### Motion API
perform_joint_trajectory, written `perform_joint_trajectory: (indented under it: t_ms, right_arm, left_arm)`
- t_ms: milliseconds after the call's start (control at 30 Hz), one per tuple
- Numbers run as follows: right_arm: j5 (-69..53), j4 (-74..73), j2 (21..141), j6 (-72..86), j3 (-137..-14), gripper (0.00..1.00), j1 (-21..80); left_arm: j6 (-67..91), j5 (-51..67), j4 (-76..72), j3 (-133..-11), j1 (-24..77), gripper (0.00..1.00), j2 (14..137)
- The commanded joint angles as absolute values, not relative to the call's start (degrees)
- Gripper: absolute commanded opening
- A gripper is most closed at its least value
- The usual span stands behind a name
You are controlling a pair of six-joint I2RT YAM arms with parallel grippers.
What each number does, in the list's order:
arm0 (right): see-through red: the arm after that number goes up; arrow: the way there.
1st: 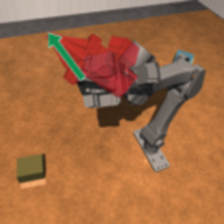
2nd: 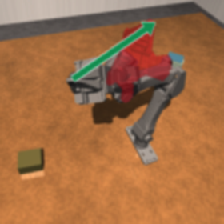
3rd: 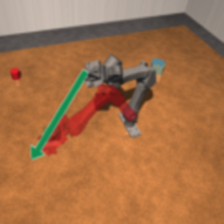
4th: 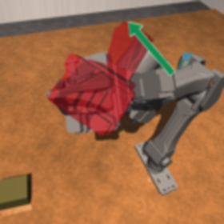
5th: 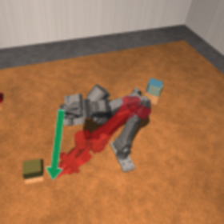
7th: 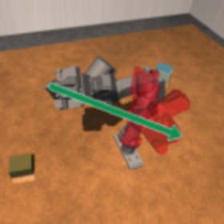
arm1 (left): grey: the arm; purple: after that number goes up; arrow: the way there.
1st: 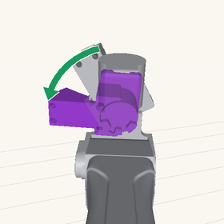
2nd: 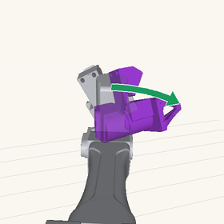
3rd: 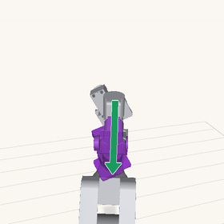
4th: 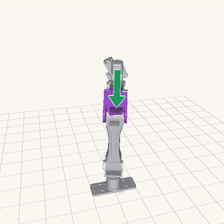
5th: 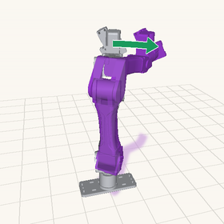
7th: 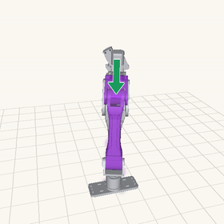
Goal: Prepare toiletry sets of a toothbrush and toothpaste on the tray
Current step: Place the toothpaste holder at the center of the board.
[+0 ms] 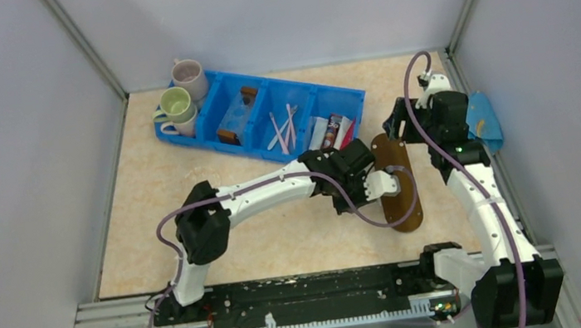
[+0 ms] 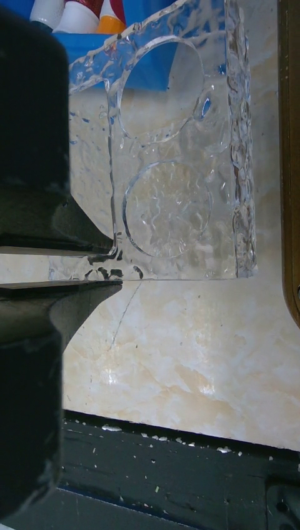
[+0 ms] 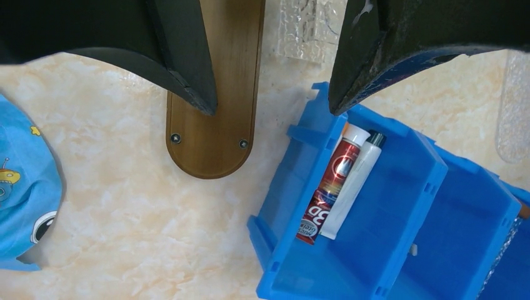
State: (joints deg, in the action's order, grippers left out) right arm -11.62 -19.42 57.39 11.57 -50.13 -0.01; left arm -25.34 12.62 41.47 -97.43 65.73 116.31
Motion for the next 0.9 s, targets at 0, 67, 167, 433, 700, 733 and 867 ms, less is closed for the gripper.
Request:
perform_joint_trajectory:
  t_ms: [0, 67, 167, 433, 700, 733, 867]
  right_arm:
    - [-10.4, -16.5, 55.8, 12.7, -49.8, 0.66, -0.6]
    - [-10.6, -16.4, 55.8, 12.9, -49.8, 0.66, -0.7]
    - [-10.6, -16.4, 55.7, 13.0, -49.8, 0.66, -0.7]
    - [-11.0, -16.2, 55.8, 13.1, -49.7, 0.66, -0.8]
    - [-10.8, -16.3, 55.7, 13.2, -49.9, 0.66, -0.9]
    - [-10.8, -16.3, 55.7, 13.2, -49.9, 0.66, -0.9]
    - [-10.9, -16.3, 55.7, 13.3, -49.9, 0.66, -0.9]
  left_arm:
    - [-29.1, 12.5, 46.4, -102.4, 65.2, 0.06, 117.7]
    - [-29.7, 12.1, 47.1, -103.1, 65.1, 0.09, 118.4]
    - [-30.1, 11.0, 47.8, -103.7, 65.0, 0.11, 119.5]
    - [-30.1, 8.9, 49.1, -106.5, 64.4, 0.16, 122.1]
    - [-29.6, 6.9, 49.7, -108.3, 64.2, 0.35, 123.5]
    - [-29.5, 6.7, 49.6, -108.3, 64.1, 0.38, 123.5]
    - [-29.3, 5.9, 49.3, -108.3, 63.9, 0.43, 123.4]
